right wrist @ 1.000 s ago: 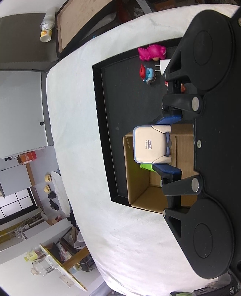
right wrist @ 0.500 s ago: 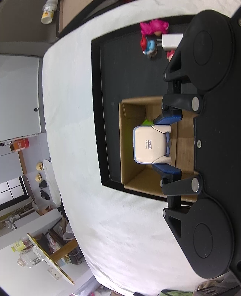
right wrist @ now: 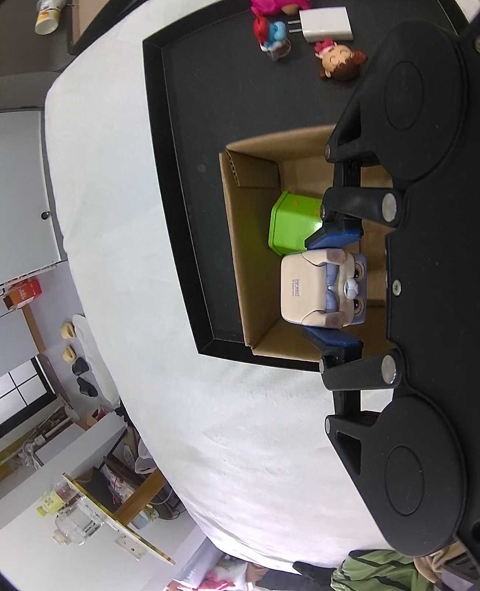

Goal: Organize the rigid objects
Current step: 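Lower the cream cube into the box beside the green box and release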

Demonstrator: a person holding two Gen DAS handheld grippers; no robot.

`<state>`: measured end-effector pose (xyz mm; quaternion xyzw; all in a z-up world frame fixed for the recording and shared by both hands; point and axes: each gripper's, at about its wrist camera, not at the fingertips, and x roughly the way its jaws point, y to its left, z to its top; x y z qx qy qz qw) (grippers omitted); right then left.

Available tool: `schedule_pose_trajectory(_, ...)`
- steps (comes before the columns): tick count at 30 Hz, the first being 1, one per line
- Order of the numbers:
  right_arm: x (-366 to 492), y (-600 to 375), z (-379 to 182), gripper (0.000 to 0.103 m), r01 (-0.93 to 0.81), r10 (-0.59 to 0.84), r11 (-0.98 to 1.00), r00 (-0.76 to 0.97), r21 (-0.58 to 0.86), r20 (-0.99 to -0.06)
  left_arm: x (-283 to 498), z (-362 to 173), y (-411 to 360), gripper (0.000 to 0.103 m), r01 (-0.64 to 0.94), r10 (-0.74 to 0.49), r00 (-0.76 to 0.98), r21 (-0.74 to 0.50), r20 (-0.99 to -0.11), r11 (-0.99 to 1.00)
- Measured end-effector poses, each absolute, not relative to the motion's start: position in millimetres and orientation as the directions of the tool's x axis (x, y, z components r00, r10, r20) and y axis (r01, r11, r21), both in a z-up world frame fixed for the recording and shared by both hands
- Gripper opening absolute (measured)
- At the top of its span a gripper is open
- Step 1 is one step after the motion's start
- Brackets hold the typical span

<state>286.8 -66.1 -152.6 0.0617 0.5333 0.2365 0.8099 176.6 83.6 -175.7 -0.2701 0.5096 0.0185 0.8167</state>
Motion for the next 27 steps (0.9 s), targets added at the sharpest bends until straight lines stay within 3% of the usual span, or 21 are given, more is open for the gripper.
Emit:
schedule_pose_trajectory(20,288.6,-62.6,-166.1,0.045,-0.305,0.47,0.873,0.311,0.382,-0.826,177.3,-178.3,86.2,0.019,-0.318,-0.248,0.476,-0.428,-0.844,0.846)
schedule_pose_trajectory(22,284.7,-65.9,-162.6,0.046,-0.316,0.462,0.874,0.309,0.368,-0.832,177.1,-178.3,86.2,0.019,-0.319,-0.251,0.475,-0.431,-0.843,0.844)
schedule_pose_trajectory(27,275.7,-75.2,-156.5,0.061,-0.347,0.439,0.878,0.311,0.33,-0.843,177.0,-178.1,85.7,0.019,-0.318,-0.247,0.475,-0.426,-0.845,0.847)
